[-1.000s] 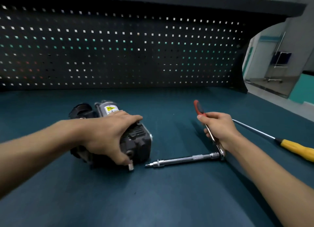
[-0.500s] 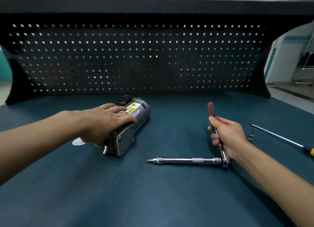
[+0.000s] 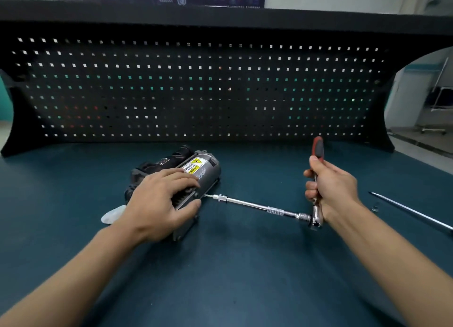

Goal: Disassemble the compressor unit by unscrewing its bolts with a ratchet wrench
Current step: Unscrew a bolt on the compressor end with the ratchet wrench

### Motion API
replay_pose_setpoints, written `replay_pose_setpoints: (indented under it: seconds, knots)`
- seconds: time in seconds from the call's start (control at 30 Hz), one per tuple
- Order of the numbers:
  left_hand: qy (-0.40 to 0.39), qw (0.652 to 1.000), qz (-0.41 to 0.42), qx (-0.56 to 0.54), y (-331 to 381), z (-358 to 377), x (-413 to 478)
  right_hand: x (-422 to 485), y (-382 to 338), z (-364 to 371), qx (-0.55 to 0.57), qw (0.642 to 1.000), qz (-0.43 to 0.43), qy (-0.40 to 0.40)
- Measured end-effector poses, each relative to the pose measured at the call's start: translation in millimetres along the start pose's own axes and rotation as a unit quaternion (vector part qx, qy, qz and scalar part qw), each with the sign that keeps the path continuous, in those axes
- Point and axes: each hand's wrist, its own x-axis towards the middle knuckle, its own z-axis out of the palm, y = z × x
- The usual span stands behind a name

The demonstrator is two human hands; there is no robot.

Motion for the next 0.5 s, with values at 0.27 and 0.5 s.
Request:
replay_pose_setpoints:
  seconds: [0.27, 0.5]
  knots:
    - [0.034, 0.999, -0.016, 0.024, 6.5, 5.1, -3.3, 0.1, 6.7, 6.4, -0.006, 1.0, 0.014, -0.013]
    - [0.038, 0.998, -0.034, 0.042, 14.5, 9.1, -2.4, 3.3, 6.2, 2.3, -0.009, 1.0, 0.016, -0.009]
